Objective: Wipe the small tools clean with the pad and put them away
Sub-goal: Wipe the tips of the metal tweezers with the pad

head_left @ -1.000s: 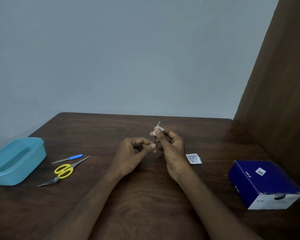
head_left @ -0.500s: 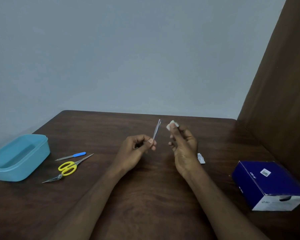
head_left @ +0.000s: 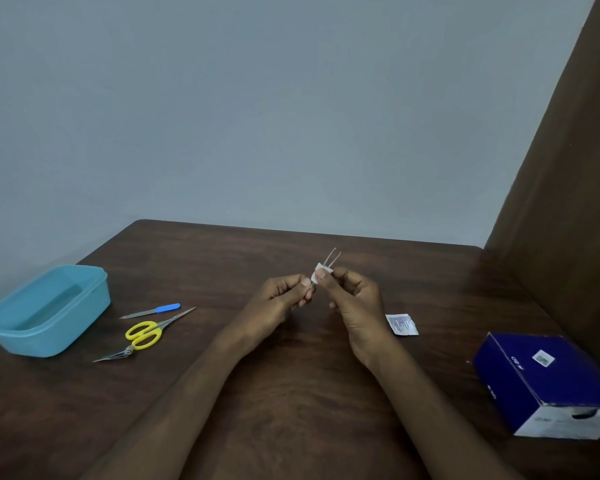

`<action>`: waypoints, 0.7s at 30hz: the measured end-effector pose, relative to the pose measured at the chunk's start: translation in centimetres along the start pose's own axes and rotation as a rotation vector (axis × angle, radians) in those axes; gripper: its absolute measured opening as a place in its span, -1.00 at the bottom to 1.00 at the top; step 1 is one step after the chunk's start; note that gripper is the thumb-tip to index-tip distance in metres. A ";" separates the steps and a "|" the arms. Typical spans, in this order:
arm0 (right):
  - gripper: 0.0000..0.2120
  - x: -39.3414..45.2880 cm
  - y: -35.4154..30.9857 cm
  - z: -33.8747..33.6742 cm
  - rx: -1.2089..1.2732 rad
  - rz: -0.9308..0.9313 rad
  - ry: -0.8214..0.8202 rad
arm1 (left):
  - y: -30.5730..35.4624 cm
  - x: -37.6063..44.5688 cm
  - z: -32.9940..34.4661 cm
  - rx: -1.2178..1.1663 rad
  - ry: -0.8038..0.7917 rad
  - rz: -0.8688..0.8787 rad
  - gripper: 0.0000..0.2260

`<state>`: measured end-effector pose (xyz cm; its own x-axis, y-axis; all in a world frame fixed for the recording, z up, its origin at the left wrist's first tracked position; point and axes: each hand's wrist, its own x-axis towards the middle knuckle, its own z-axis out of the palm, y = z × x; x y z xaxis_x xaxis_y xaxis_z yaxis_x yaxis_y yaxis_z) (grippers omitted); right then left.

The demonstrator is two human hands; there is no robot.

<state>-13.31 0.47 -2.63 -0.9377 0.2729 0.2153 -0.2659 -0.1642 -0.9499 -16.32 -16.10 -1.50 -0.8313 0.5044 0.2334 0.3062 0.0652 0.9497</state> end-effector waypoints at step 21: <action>-0.83 0.4 1.6 0.1 -0.138 -0.026 0.099 | -1.3 0.1 0.5 0.491 0.335 0.294 -0.77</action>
<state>-14.17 0.19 -4.06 -0.9022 0.3689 0.2235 -0.2504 -0.0258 -0.9678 -16.55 -15.76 -2.84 -0.7558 0.2711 0.5960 0.6523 0.3906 0.6496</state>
